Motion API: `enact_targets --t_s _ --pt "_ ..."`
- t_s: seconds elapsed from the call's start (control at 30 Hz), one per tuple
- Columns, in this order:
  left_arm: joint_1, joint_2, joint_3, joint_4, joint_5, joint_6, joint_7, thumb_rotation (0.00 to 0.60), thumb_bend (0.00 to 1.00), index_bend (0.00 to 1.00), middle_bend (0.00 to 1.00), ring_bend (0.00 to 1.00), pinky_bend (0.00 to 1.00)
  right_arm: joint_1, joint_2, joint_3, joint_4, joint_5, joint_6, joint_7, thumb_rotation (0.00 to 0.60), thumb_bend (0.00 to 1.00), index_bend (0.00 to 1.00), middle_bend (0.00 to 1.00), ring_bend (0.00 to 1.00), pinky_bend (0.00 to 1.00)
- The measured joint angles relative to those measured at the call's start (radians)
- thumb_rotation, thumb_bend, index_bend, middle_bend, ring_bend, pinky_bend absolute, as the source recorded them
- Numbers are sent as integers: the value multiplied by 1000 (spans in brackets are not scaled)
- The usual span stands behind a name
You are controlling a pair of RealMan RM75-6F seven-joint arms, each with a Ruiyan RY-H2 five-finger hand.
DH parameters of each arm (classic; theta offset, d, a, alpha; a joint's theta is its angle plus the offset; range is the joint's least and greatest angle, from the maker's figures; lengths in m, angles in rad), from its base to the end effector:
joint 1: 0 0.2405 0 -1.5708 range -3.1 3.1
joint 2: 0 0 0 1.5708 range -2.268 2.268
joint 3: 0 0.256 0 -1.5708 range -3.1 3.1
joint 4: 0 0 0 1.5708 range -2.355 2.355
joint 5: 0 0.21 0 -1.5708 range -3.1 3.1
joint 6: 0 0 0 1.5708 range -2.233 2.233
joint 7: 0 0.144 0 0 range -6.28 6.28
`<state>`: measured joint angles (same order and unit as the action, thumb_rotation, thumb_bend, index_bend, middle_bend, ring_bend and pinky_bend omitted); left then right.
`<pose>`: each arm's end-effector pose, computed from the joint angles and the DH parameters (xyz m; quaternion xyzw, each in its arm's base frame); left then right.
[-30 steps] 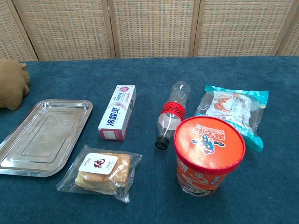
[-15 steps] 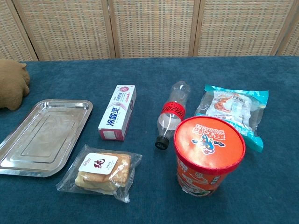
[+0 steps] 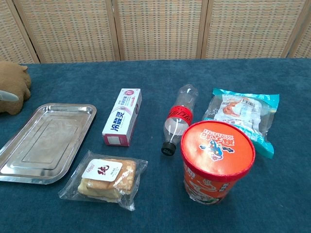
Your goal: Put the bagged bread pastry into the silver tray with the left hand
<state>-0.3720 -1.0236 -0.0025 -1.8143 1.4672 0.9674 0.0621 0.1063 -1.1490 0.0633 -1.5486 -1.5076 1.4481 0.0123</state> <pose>-0.2526 0.2259 0.0993 -0.7467 -0.4468 -0.2846 0.4024 -0.3171 -0.1915 0.1523 0.6067 -0.3809 0.3844 0.5824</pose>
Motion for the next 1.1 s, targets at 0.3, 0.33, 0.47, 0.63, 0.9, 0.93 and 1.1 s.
enact_targets --t_s 0.3,0.33,0.47,0.63,0.9,0.93,1.1 --pt "-81 -92 23 19 43 -103 -75 600 295 0 0 0 0 3 3 4 -1 -4 5 14 600 95 165 0 0 0" --pt "-88 -101 28 20 52 -112 -77 600 294 0 0 0 0 3 4 5 -1 -6 7 17 600 95 165 0 0 0" --pt "-101 -121 38 17 62 -116 -67 600 283 0 0 0 0 4 5 5 2 -10 10 23 600 95 165 0 0 0" --pt "-112 -143 42 20 63 -115 -66 600 279 0 0 0 0 4 4 4 10 -10 9 35 600 94 165 0 0 0" --pt "-147 -217 41 73 56 -144 -95 600 263 0 0 0 0 -2 8 2 22 -12 18 58 600 95 165 0 0 0" --pt "-154 -230 41 83 57 -149 -106 600 257 0 0 0 0 -2 9 1 24 -13 19 62 600 95 165 0 0 0" --pt "-173 -265 44 112 73 -149 -138 600 235 0 0 0 0 -3 6 0 37 -14 19 75 600 95 165 0 0 0"
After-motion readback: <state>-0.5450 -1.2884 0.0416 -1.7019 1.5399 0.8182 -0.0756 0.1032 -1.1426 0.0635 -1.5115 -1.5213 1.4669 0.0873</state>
